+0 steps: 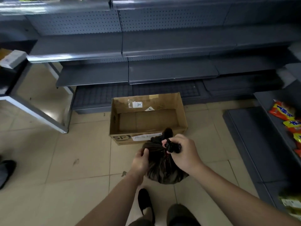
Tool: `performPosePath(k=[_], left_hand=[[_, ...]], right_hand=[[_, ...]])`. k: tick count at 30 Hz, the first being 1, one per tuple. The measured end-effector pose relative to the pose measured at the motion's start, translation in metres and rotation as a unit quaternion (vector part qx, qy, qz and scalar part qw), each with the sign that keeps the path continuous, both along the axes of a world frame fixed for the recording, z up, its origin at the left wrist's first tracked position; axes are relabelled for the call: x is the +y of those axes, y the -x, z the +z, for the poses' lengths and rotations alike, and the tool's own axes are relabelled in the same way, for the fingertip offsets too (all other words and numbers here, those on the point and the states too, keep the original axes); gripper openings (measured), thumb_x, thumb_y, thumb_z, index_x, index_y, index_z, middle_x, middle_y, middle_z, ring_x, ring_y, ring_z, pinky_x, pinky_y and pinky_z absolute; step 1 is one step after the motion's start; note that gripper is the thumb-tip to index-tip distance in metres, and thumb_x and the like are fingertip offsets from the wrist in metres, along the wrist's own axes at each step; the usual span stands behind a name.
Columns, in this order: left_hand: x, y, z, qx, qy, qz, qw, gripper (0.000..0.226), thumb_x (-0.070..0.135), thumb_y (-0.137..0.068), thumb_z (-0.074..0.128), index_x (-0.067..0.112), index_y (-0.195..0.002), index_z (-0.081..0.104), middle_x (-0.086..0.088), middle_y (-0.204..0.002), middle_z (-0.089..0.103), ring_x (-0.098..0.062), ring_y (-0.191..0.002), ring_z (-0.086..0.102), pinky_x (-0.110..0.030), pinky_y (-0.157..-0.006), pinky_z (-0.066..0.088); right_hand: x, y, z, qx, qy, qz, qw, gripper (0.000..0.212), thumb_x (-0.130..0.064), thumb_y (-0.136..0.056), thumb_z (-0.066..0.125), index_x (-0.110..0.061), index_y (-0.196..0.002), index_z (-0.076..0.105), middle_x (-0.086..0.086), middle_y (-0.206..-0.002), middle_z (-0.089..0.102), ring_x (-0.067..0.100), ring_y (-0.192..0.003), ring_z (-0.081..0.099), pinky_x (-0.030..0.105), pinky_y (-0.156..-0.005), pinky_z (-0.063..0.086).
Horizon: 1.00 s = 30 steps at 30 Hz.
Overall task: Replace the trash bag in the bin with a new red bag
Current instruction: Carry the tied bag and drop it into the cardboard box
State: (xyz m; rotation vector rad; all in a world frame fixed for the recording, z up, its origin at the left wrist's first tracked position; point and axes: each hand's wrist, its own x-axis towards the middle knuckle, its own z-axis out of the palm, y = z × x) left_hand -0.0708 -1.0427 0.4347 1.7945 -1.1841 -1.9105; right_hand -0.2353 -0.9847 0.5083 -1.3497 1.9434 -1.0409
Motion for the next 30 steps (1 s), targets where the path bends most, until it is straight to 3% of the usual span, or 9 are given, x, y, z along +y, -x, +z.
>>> performPosePath(k=[4,8,14,18,21,25,30], left_hand=[[-0.084,0.026,-0.010,-0.004,-0.002,-0.014,1.000,0.044,0.043,-0.105,0.037,0.026,-0.144,0.045,0.002,-0.129,0.056,-0.024,-0.113,0.053,-0.039,-0.092,0.043],[-0.158,0.053,-0.028,-0.031,-0.024,-0.012,0.999,0.053,0.047,-0.104,0.037,0.025,-0.151,0.035,-0.007,-0.148,0.047,-0.032,-0.131,0.046,-0.044,-0.098,0.040],[-0.262,0.095,-0.081,-0.053,-0.022,0.028,0.998,0.062,0.059,-0.096,0.043,0.029,-0.149,0.037,-0.007,-0.141,0.053,-0.033,-0.124,0.053,-0.053,-0.101,0.046],[-0.324,0.114,-0.152,-0.027,-0.026,0.050,0.998,0.077,0.075,-0.076,0.049,0.029,-0.137,0.049,-0.006,-0.122,0.068,-0.030,-0.107,0.067,-0.055,-0.093,0.054],[-0.365,0.124,-0.206,-0.026,-0.012,0.050,0.998,0.060,0.064,-0.086,0.049,0.023,-0.130,0.055,-0.010,-0.116,0.070,-0.032,-0.102,0.069,-0.054,-0.090,0.056],[-0.406,0.134,-0.285,-0.005,-0.017,0.040,0.999,0.050,0.056,-0.095,0.046,0.024,-0.131,0.054,-0.009,-0.116,0.069,-0.032,-0.099,0.069,-0.042,-0.074,0.060],[-0.440,0.143,-0.392,0.026,-0.048,0.053,0.997,0.053,0.055,-0.093,0.048,0.031,-0.141,0.048,-0.006,-0.130,0.063,-0.031,-0.114,0.062,-0.057,-0.096,0.053]], right_hand=[[-0.077,0.022,-0.009,0.001,-0.009,0.001,1.000,0.030,0.007,-0.073,0.075,-0.015,-0.093,0.079,-0.007,-0.085,0.063,0.002,-0.084,0.063,0.007,-0.080,0.045],[-0.150,0.048,-0.029,-0.003,-0.011,-0.001,1.000,0.026,0.006,-0.074,0.076,-0.010,-0.093,0.078,-0.006,-0.085,0.063,0.011,-0.087,0.065,0.017,-0.084,0.050],[-0.259,0.090,-0.088,-0.006,-0.019,0.017,1.000,0.023,0.002,-0.077,0.075,-0.013,-0.094,0.078,-0.011,-0.086,0.061,0.005,-0.088,0.063,0.014,-0.084,0.049],[-0.322,0.106,-0.149,0.006,-0.026,0.028,0.999,0.021,0.000,-0.080,0.073,-0.014,-0.095,0.077,-0.010,-0.086,0.062,0.005,-0.086,0.063,0.013,-0.082,0.048],[-0.361,0.113,-0.207,0.021,-0.026,0.038,0.999,0.017,-0.003,-0.082,0.073,-0.015,-0.093,0.078,-0.005,-0.085,0.063,0.009,-0.085,0.063,0.019,-0.081,0.050],[-0.403,0.120,-0.294,0.032,-0.033,0.018,0.999,0.017,-0.004,-0.083,0.072,-0.016,-0.093,0.078,-0.014,-0.082,0.057,0.004,-0.084,0.060,0.011,-0.081,0.044],[-0.437,0.127,-0.406,0.029,-0.056,-0.004,0.998,0.016,-0.008,-0.085,0.071,-0.018,-0.095,0.078,-0.014,-0.085,0.058,0.003,-0.085,0.060,0.013,-0.081,0.046]])
